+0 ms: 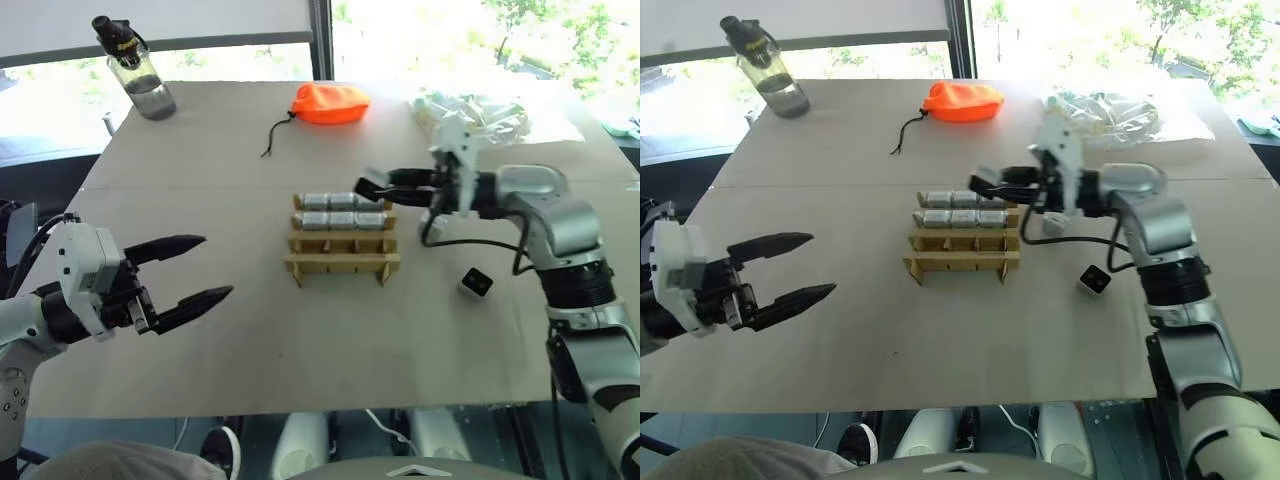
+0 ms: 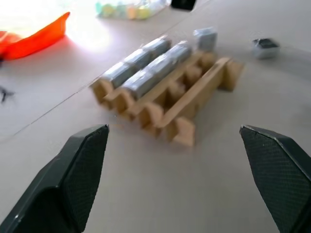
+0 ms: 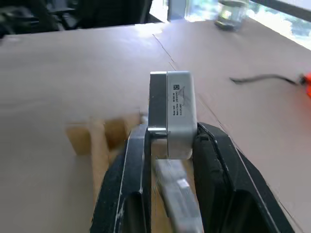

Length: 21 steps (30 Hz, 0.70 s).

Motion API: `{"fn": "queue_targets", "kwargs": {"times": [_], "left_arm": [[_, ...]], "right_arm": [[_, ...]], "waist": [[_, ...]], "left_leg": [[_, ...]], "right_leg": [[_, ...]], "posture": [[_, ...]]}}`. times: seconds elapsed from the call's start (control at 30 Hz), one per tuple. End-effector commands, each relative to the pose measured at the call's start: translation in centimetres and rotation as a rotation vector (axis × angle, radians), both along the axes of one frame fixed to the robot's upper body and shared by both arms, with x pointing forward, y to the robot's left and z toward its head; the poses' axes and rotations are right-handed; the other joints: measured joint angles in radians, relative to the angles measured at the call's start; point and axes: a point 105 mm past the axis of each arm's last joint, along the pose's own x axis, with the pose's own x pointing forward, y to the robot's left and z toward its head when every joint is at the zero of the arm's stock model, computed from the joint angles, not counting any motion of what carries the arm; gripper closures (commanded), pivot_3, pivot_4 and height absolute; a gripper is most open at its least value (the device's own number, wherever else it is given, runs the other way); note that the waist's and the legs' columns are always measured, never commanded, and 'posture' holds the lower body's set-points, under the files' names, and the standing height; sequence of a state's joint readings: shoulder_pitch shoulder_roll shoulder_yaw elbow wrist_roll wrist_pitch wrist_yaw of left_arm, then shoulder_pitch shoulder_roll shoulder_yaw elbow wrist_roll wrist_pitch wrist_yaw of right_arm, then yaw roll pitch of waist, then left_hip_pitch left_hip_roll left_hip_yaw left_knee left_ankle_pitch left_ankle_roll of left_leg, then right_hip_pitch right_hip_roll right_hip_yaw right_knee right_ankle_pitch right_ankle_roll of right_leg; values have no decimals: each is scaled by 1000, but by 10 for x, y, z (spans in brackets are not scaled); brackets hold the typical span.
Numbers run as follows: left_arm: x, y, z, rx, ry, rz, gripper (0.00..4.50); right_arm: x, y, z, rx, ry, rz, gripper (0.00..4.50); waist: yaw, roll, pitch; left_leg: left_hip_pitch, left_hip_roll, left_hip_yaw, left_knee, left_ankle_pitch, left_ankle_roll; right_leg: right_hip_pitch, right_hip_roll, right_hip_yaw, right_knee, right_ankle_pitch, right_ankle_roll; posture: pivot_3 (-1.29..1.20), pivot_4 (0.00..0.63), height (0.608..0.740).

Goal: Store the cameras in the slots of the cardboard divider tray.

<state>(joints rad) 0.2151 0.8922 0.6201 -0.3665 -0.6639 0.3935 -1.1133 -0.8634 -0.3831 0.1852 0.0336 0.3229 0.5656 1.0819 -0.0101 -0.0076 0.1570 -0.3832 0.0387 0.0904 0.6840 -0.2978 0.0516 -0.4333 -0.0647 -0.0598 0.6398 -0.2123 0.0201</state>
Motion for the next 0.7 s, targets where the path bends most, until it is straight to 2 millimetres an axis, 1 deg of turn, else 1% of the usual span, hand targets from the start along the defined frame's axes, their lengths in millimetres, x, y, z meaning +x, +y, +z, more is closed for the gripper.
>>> {"fn": "queue_targets", "kwargs": {"times": [0.03, 0.17, 0.27, 0.4, 0.5, 0.7], "left_arm": [[5, 11, 11, 11, -65, 68, 0], [4, 16, 11, -2, -62, 88, 0], [3, 18, 10, -7, -58, 104, 0], [2, 18, 8, -13, -52, 103, 0], [-2, 15, 5, -20, -36, 85, 0], [-12, 8, 4, -55, 22, 19, 0]], "right_arm": [[-9, 20, 6, -18, -25, 65, 3834], [-10, 46, -19, -135, -50, 134, 3834], [-6, 58, -31, -175, -65, 141, 3834], [2, 62, -48, -247, -122, 148, 3834], [7, 65, -51, -249, -139, 146, 3834], [13, 59, -61, -306, -175, 159, 3834]], "waist": [[3, -1, 0], [-6, -1, -1], [-9, -1, 0], [-9, -1, 0], [-10, -2, 0], [-11, -1, 0]], "left_leg": [[-1, 0, -1, 0, 0, 0], [-1, -1, -1, 0, 0, 0], [-1, -1, -1, 0, 0, 0], [-1, -1, -2, 0, 0, 0], [-1, -1, -2, 0, 0, 0], [-1, -1, -2, 0, 0, 0]], "right_leg": [[0, -1, -1, -1, 0, 0], [0, -3, -2, -1, 0, 0], [0, -2, -3, 0, 0, 0], [0, -2, -4, 0, 0, 0], [0, -3, -4, 0, 0, 0], [0, -3, -4, 0, 0, 0]], "posture": [[0, 150, 740], [0, 150, 740], [0, 150, 740], [0, 150, 740], [0, 150, 740], [0, 150, 740]]}}
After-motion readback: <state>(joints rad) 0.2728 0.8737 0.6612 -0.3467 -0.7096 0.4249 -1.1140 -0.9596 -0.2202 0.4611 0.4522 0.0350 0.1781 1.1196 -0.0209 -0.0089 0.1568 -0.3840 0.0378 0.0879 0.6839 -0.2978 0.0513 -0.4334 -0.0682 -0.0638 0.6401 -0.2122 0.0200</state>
